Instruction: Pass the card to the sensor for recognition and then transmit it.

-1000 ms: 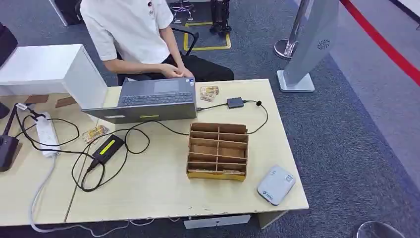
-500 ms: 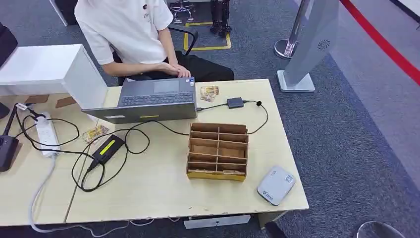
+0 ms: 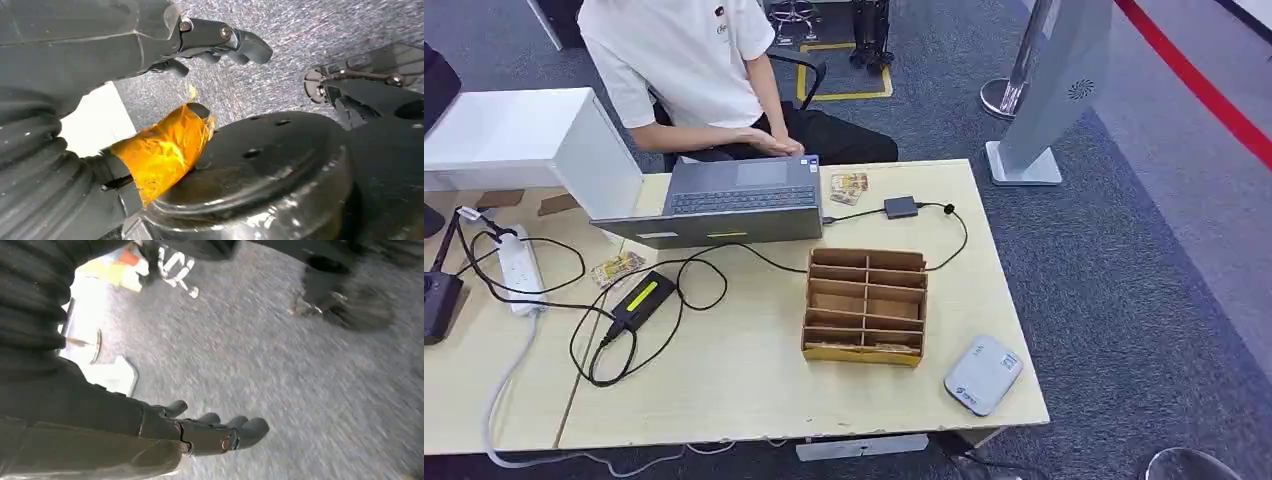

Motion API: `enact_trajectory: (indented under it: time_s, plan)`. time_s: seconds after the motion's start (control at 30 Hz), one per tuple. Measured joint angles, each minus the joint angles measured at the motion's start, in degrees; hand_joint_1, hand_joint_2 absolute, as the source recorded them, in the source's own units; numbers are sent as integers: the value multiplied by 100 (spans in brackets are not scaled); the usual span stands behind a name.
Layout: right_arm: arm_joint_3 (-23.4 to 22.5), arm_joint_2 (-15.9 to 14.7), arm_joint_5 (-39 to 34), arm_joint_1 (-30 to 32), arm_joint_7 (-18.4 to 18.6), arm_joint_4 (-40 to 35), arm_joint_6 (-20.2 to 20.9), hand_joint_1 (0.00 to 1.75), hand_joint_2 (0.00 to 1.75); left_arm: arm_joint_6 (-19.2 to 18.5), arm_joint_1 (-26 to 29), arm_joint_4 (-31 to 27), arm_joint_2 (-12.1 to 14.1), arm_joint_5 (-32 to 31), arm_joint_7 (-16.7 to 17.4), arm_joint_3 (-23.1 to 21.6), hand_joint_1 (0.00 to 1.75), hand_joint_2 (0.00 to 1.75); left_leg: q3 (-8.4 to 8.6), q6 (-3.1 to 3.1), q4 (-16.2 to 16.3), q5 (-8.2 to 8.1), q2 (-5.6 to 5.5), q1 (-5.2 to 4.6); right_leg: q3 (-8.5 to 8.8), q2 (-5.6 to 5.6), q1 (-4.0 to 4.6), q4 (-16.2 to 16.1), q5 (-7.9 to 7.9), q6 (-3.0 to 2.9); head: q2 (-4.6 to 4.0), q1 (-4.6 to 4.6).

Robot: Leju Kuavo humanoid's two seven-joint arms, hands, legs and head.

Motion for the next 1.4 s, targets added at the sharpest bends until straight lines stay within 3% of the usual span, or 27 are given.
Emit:
enact_trajectory:
  time_s: [0.87, 1.1, 1.4]
  plan:
    - [-1972, -173, -326, 1862, -2468, -59, -442, 0, 175, -291, 695, -498, 0, -2135, -1053, 2621, 0, 175, -3, 5, -3, -24, 13, 0, 2, 11, 0, -1, -16, 9, 2, 0]
    - [-1735, -173, -323, 1505, -2162, -90, -402, 0, 175, -282, 611, -507, -20, -1866, -911, 2376, 0, 175, 3, 3, -2, -17, 14, 0, 6, 10, 0, -1, -14, 8, 0, 0]
    - [-910, -149, -313, 790, -1443, -87, -299, 0, 175, -181, 379, -424, -44, -1242, -542, 1426, 0, 175, 8, -2, -1, -13, 13, 0, 7, 10, 0, 0, -12, 6, 0, 0]
